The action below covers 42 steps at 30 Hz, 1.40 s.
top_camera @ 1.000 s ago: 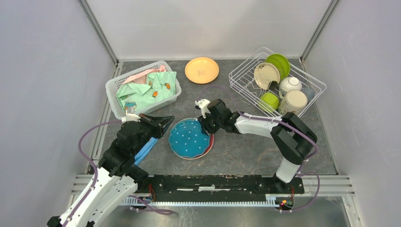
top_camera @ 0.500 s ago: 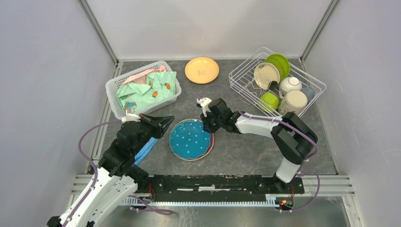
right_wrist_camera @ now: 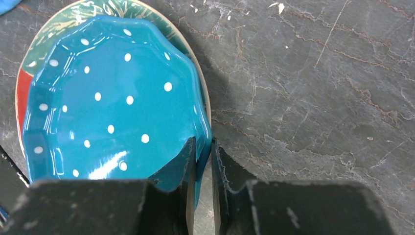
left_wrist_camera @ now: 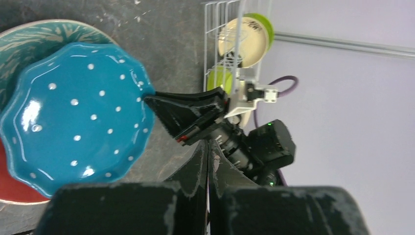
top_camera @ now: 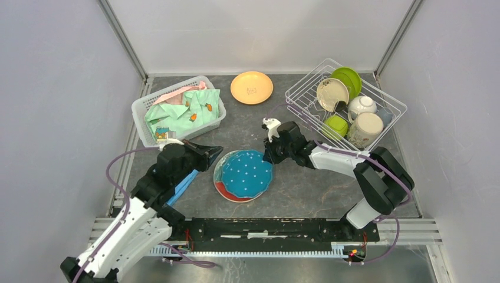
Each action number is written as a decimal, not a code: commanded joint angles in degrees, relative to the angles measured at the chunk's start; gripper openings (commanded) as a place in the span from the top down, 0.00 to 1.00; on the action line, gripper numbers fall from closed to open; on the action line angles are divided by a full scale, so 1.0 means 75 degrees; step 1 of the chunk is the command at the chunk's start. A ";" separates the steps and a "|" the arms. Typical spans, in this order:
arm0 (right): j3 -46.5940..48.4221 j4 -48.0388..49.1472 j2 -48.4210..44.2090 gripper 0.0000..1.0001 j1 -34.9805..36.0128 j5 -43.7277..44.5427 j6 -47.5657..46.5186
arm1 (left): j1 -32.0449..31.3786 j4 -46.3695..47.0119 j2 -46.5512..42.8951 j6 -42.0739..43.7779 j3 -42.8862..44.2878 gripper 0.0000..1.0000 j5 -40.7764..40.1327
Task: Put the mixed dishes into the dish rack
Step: Pick up the plate at the center of the board.
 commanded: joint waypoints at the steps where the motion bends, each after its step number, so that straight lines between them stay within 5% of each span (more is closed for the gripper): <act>1: -0.0265 0.0554 -0.0345 1.00 -0.0316 -0.0600 -0.0040 | -0.0015 0.0039 0.0826 -0.0162 0.0487 0.98 0.0448; 8: -0.0697 0.0975 -0.0531 1.00 -0.0685 -0.0823 0.0050 | -0.0012 0.0434 0.2161 -0.0162 0.0485 0.98 0.0912; 13: -0.0639 0.0786 -0.0350 0.78 -0.0736 -0.1343 -0.0127 | -0.0012 0.1094 0.2799 -0.0162 -0.0145 0.98 0.1069; 24: -0.0404 -0.0056 -0.0254 0.60 -0.0741 -0.1504 -0.0965 | -0.0024 0.2183 0.4105 -0.0162 -0.0662 0.98 0.1702; 28: -0.0369 -0.0039 -0.0142 0.67 -0.0739 -0.1578 -0.0968 | -0.0025 0.2184 0.4092 -0.0162 -0.0675 0.98 0.1618; 36: -0.0381 -0.0009 -0.0321 1.00 -0.0805 -0.1453 -0.0943 | -0.0024 0.2016 0.3774 -0.0162 -0.0765 0.98 0.1363; 42: -0.0360 0.0159 -0.0932 1.00 -0.0933 -0.1337 -0.0602 | -0.0013 0.1373 0.3394 -0.0162 -0.0224 0.98 0.0997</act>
